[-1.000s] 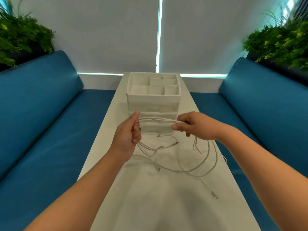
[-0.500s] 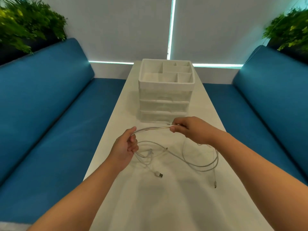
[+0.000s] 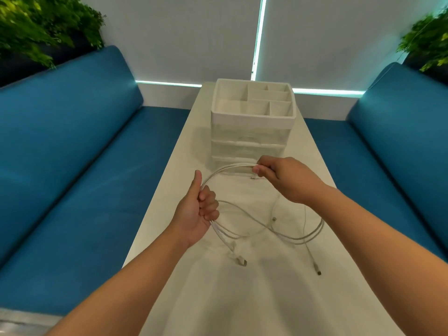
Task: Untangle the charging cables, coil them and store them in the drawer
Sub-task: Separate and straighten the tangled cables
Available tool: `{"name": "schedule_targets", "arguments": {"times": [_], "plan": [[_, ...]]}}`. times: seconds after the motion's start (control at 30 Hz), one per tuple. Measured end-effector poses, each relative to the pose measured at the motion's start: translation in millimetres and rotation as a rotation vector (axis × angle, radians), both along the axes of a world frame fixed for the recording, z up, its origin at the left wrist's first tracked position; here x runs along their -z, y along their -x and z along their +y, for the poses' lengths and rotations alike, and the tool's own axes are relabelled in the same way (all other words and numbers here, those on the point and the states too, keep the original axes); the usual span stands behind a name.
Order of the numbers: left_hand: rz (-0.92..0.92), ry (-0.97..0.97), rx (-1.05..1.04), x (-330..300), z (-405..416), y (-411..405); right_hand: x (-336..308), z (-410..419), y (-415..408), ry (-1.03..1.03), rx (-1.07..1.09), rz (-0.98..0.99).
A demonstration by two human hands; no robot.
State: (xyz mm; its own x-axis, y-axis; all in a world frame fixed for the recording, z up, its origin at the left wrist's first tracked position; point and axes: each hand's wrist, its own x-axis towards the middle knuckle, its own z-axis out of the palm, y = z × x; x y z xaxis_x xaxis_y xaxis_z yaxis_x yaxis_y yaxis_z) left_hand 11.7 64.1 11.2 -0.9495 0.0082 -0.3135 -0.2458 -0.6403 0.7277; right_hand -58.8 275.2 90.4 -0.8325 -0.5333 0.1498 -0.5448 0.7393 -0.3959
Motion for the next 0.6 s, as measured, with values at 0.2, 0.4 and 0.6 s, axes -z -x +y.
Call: {"name": "schedule_targets", "arguments": {"times": [0.2,0.4,0.6], "plan": [[0.014,0.15,0.001,6,13,-6,4,9,16,-0.257,0.002,0.06],[-0.026,0.193,-0.035,11,25,-7,47,-26,-29,-0.031,-0.022,0.488],[-0.052,0.23,-0.033,21,16,-15,123,-42,-80,-0.126,-0.131,-0.312]]}}
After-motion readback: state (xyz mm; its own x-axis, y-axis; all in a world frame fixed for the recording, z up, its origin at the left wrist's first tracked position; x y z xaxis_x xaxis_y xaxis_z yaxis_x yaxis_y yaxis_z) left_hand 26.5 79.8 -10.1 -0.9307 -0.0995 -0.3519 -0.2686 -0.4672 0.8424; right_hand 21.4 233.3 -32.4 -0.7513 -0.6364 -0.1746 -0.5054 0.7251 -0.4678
